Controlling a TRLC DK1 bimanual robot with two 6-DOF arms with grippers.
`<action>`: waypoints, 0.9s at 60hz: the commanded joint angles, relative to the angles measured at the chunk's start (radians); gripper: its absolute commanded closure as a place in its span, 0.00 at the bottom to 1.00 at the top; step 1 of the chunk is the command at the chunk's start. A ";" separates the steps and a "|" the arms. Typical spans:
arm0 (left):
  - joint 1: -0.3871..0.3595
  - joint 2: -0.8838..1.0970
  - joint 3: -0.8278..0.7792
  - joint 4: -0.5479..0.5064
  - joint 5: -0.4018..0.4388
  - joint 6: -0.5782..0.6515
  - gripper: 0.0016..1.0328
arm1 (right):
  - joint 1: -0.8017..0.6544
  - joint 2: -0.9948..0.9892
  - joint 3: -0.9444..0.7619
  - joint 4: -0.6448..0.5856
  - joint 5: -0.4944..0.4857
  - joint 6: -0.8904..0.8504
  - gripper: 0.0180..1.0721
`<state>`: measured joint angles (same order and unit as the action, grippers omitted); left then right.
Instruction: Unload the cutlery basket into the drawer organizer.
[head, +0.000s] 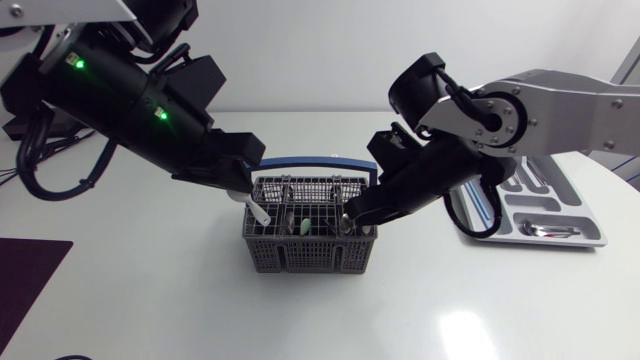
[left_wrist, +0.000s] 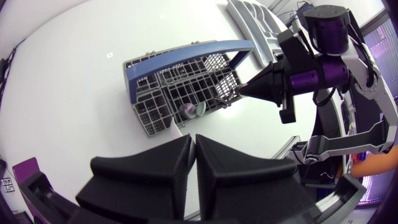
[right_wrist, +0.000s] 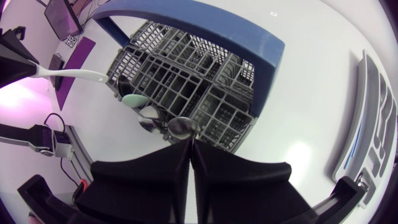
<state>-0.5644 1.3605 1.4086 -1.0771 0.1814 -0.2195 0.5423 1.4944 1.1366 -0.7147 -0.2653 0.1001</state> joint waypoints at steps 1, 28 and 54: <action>-0.008 -0.026 0.027 -0.020 -0.008 -0.023 0.97 | 0.004 -0.028 -0.005 -0.025 -0.002 0.003 0.94; -0.020 -0.070 0.020 -0.047 -0.019 -0.032 0.97 | 0.008 -0.125 0.069 -0.095 -0.028 0.010 0.94; -0.043 -0.095 0.013 -0.072 -0.042 -0.050 0.97 | 0.008 -0.226 0.169 -0.209 -0.078 0.029 0.94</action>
<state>-0.5949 1.2854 1.4086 -1.1297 0.1486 -0.2436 0.5491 1.3048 1.2701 -0.8986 -0.3237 0.1066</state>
